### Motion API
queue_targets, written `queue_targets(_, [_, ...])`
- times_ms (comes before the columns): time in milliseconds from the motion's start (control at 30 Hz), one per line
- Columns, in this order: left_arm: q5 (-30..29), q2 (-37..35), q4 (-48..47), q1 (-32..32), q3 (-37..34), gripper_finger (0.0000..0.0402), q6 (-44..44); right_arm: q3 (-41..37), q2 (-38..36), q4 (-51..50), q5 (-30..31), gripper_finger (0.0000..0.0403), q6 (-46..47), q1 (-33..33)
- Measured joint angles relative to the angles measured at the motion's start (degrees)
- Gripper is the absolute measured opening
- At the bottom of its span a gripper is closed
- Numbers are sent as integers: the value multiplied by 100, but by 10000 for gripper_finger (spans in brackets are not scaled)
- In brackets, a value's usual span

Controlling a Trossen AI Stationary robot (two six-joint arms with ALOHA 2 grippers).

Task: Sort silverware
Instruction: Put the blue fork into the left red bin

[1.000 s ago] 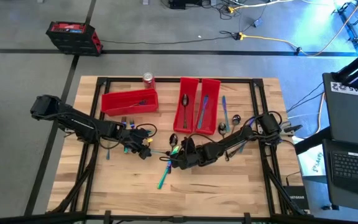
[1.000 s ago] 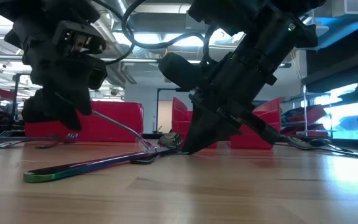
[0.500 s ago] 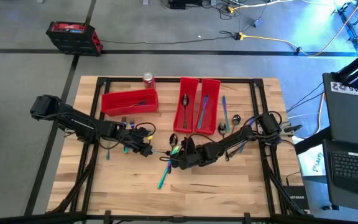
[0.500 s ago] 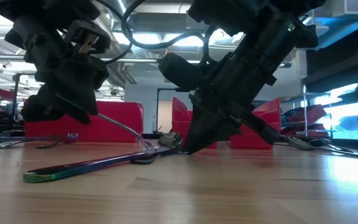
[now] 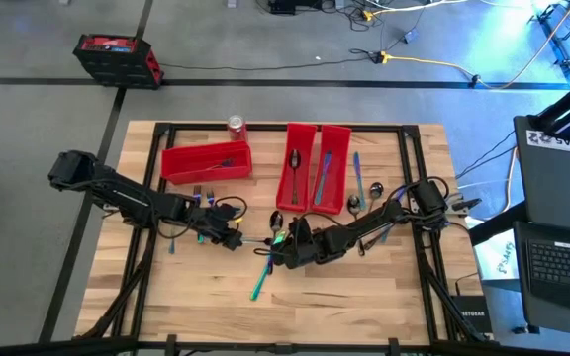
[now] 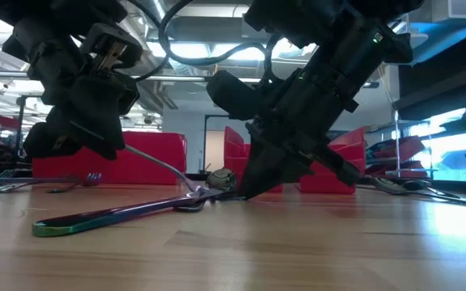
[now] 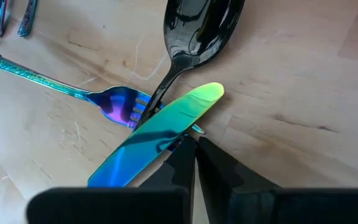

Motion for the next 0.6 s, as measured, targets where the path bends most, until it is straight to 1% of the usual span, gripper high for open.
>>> queue_targets(67, [-102, -2, 6, -30, 0, 47, 19, 0, 0, 1, -47, 4, -195, -1])
queue_targets(200, [-335, -24, 85, -147, 14, 9, 150, 0, 0, 19, -88, 33, -187, 13])
queue_targets(467, [-373, -19, 210, -186, 6, 1, 460, 1, -53, 34, -117, 92, -216, 13])
queue_targets(600, [-333, -9, 368, -179, -4, 0, 607, -22, -266, -206, 73, 132, -345, 20])
